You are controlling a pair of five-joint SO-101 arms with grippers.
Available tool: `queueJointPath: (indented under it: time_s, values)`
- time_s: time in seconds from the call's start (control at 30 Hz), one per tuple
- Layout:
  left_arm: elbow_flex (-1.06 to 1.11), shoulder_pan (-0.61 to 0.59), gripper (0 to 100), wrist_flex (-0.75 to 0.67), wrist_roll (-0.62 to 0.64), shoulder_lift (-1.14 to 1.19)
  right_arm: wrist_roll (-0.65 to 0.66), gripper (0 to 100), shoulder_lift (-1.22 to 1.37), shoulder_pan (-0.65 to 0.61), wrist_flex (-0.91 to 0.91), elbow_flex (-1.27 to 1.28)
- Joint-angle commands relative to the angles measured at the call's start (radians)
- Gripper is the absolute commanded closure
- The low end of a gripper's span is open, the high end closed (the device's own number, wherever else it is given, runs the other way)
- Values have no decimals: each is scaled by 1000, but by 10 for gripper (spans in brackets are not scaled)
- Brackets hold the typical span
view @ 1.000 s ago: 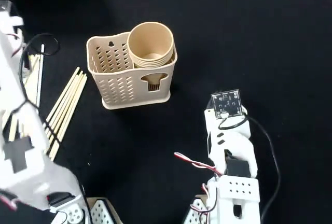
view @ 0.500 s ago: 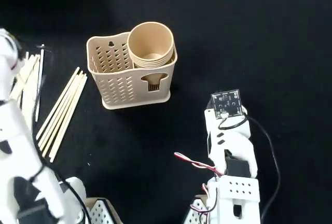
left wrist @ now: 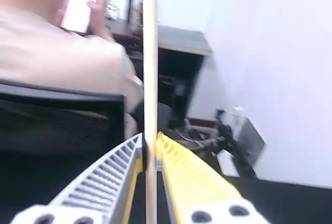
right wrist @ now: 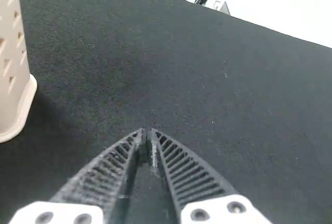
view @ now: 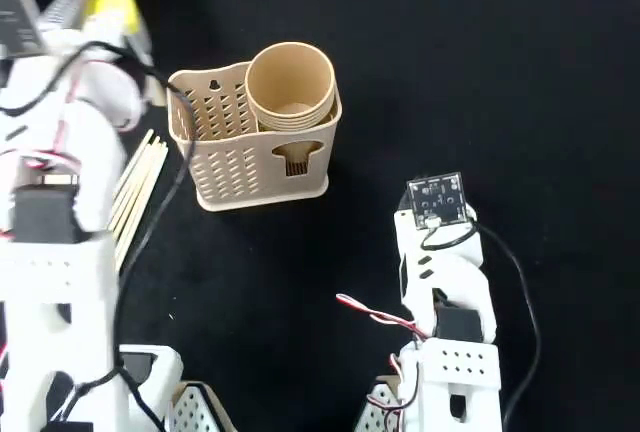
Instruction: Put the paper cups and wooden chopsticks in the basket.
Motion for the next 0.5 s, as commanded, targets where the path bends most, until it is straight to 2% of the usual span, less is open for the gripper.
queueJointPath:
  time_s: [0.0, 0.17, 0.47]
  values:
    - [153, 64, 971, -189, 2, -32, 8, 985, -8, -14, 2, -1]
    - [302, 91, 971, -324, 2, -35, 8, 985, -8, -14, 2, -1]
    - [487, 110, 971, -416, 2, -35, 8, 985, -8, -14, 2, -1]
